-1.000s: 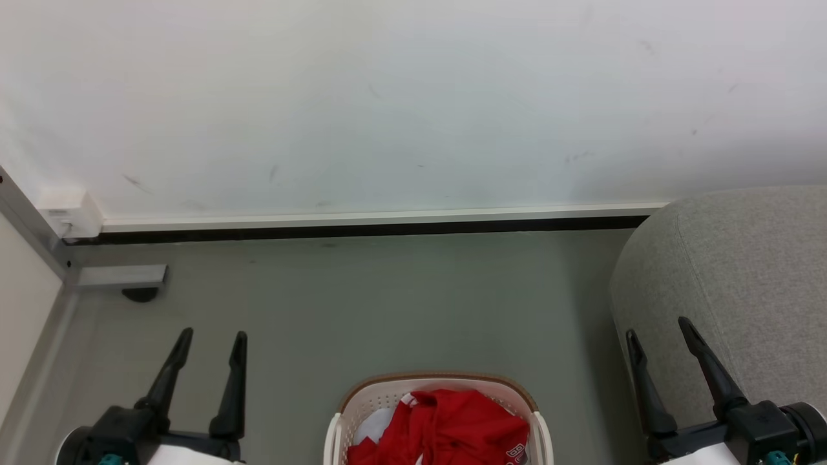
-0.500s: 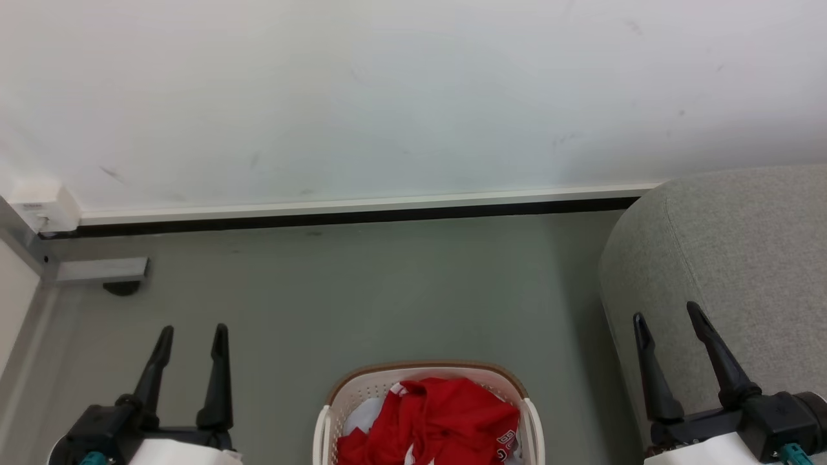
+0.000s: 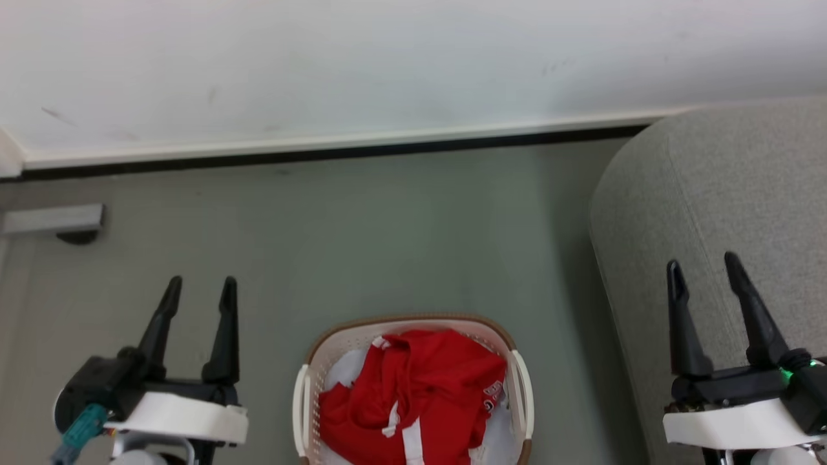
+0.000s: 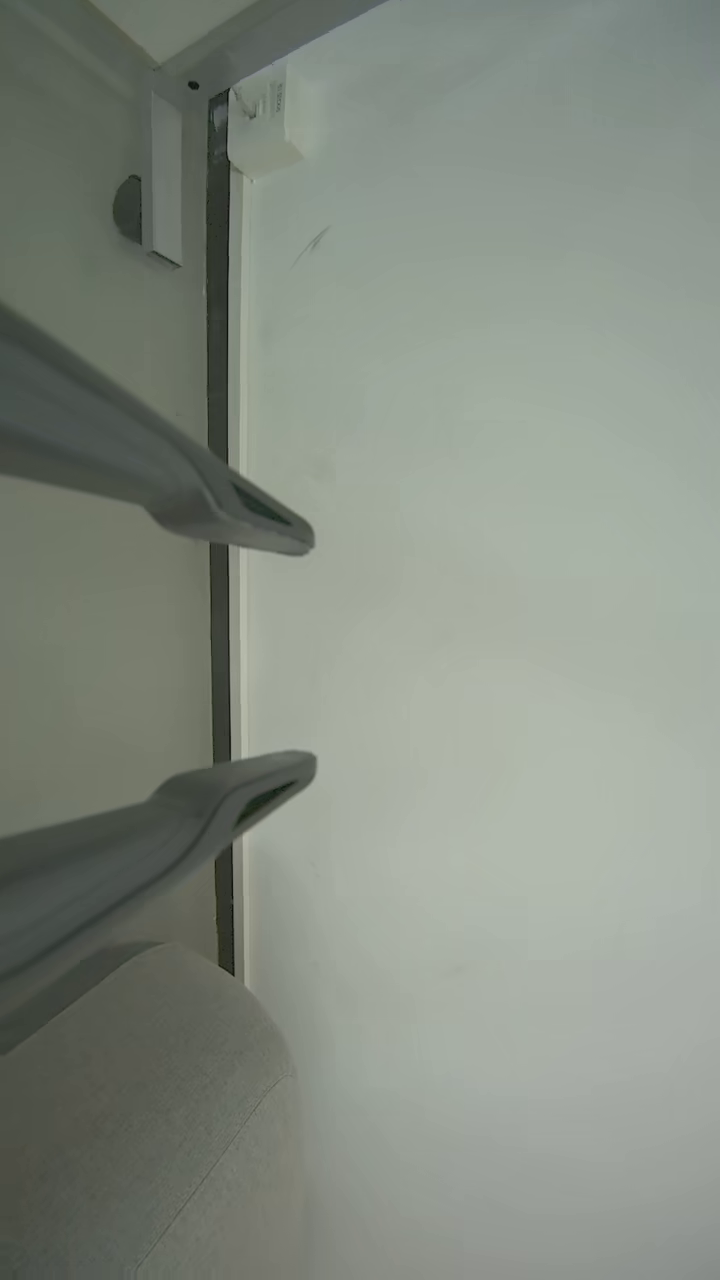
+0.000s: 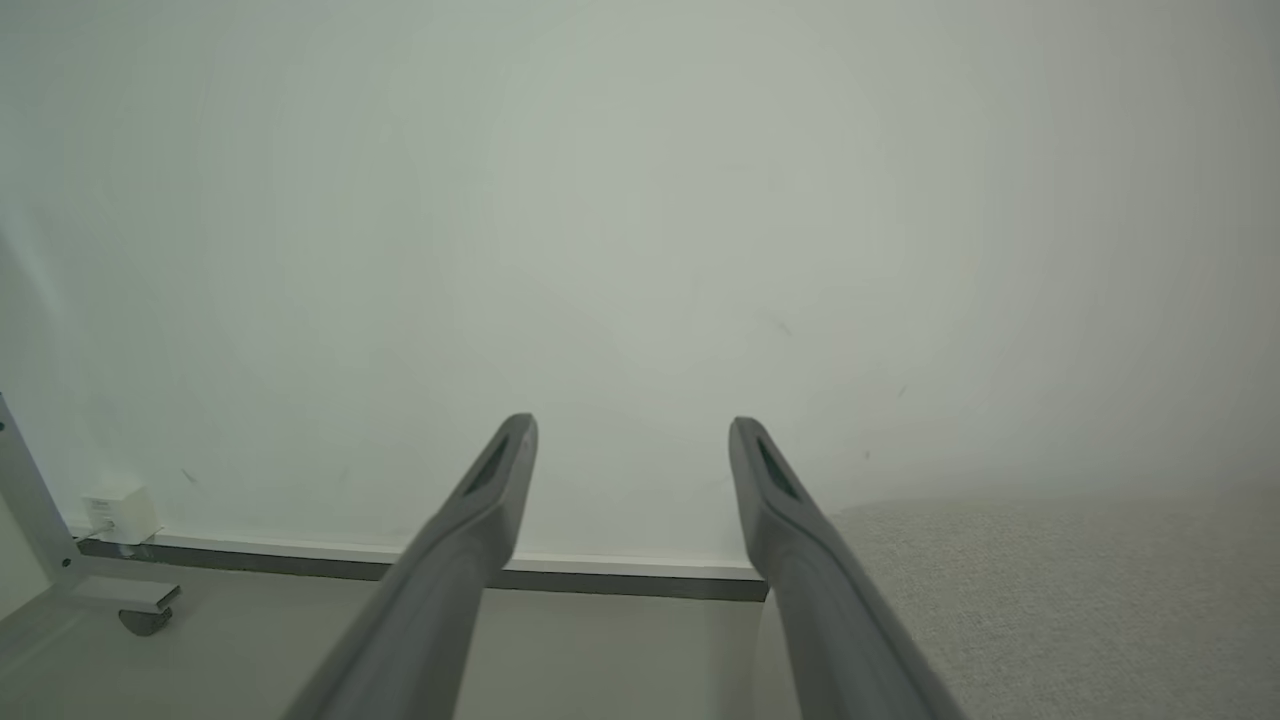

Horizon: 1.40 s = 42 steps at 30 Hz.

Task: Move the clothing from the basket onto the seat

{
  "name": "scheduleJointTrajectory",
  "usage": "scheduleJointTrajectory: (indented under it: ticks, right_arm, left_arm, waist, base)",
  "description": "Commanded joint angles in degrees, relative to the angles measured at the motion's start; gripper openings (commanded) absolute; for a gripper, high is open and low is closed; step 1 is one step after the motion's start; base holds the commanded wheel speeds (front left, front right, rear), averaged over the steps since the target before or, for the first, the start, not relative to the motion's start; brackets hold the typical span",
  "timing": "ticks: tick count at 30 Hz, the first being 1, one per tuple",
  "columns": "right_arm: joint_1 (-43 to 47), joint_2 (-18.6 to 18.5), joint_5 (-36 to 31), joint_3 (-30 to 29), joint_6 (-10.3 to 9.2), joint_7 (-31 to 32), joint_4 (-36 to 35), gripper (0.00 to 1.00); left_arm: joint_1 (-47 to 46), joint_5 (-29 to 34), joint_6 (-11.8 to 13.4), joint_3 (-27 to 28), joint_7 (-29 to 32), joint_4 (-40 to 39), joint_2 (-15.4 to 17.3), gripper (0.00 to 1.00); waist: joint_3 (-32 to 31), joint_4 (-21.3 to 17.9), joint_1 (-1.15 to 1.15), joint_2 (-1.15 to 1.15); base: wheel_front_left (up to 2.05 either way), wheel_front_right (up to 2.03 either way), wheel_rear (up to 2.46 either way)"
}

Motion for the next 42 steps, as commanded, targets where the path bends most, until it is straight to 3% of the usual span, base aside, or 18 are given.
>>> scheduleJointTrajectory:
  ticks: [1,7,11,26,34,42]
  right_arm:
    - [-1.08,0.02,0.66,-0.40,0.02,-0.11,-0.72,1.00]
    - [-3.28,0.01,1.64,-1.06,0.02,-0.11,-2.15,1.00]
    - [-4.77,0.02,2.86,-0.92,0.02,-0.11,-2.80,1.00]
    - [-8.17,-0.03,9.50,-0.10,0.02,-0.11,-8.43,1.00]
    - [-8.76,-0.01,11.92,-1.13,0.02,-0.11,-10.67,1.00]
    - [-9.71,0.02,13.97,-1.96,0.02,-0.11,-11.45,1.00]
  left_arm:
    - [-1.37,-0.41,0.07,-0.63,-0.04,0.40,0.84,1.00]
    - [-5.97,-2.01,0.07,-5.62,-0.04,4.70,3.75,1.00]
    - [-9.18,-5.11,0.07,-11.81,0.21,9.38,5.71,1.00]
    - [-21.20,-13.72,0.07,-28.97,8.45,24.59,11.54,1.00]
    - [-27.71,-14.01,0.07,-41.60,15.74,32.08,15.37,1.00]
    - [-34.62,-10.42,0.08,-53.76,18.83,37.57,19.36,1.00]
  waist:
    - [2.51,-0.68,-0.01,0.00]
    - [7.21,-1.83,-0.01,0.00]
    - [10.06,-2.95,-0.01,0.00]
    - [19.48,-8.50,-0.01,0.00]
    - [24.35,-11.02,-0.01,0.00]
    - [28.84,-14.51,-0.01,0.00]
  base:
    - [0.00,0.00,0.00]
    - [0.00,0.00,0.00]
    - [0.00,0.00,0.00]
    - [0.00,0.00,0.00]
    - [0.00,0.00,0.00]
    - [0.00,0.00,0.00]
